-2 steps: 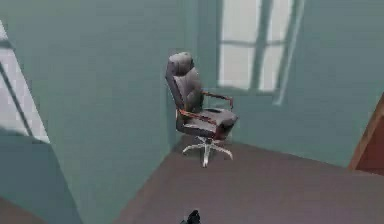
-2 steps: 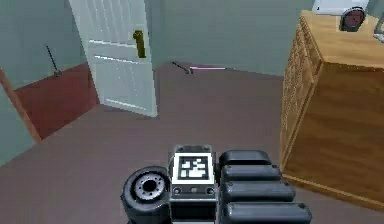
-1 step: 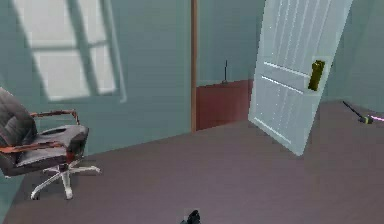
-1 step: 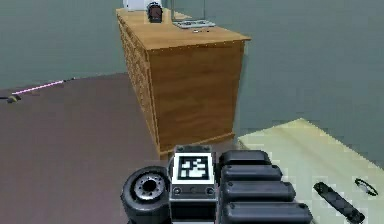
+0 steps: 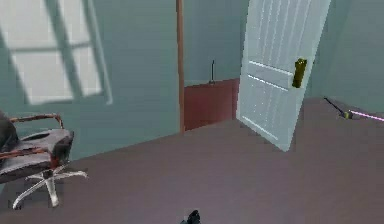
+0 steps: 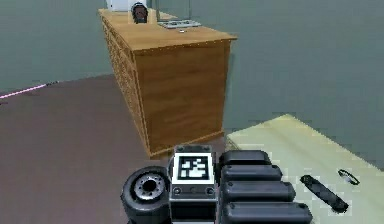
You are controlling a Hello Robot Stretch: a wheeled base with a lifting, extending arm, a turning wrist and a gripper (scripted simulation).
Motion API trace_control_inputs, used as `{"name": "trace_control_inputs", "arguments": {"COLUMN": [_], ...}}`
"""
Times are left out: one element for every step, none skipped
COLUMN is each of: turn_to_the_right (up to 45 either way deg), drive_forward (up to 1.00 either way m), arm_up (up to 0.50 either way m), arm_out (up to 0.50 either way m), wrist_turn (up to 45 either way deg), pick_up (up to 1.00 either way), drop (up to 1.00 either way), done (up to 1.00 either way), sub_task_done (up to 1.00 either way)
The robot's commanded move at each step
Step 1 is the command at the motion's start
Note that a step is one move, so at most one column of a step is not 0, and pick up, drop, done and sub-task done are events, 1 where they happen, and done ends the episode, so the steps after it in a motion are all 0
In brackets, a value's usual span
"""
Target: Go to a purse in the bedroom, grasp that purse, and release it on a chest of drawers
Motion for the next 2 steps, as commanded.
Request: {"name": "trace_control_inputs", "arguments": {"turn_to_the_right": [-45.0, -45.0], "drive_forward": [0.0, 0.0], "arm_up": [0.0, 0.0], "arm_out": [0.0, 0.0], "wrist_turn": [0.0, 0.0], "pick_up": [0.0, 0.0], "drop": [0.0, 0.0], "done": [0.0, 0.0], "sub_task_done": [0.0, 0.0]}}
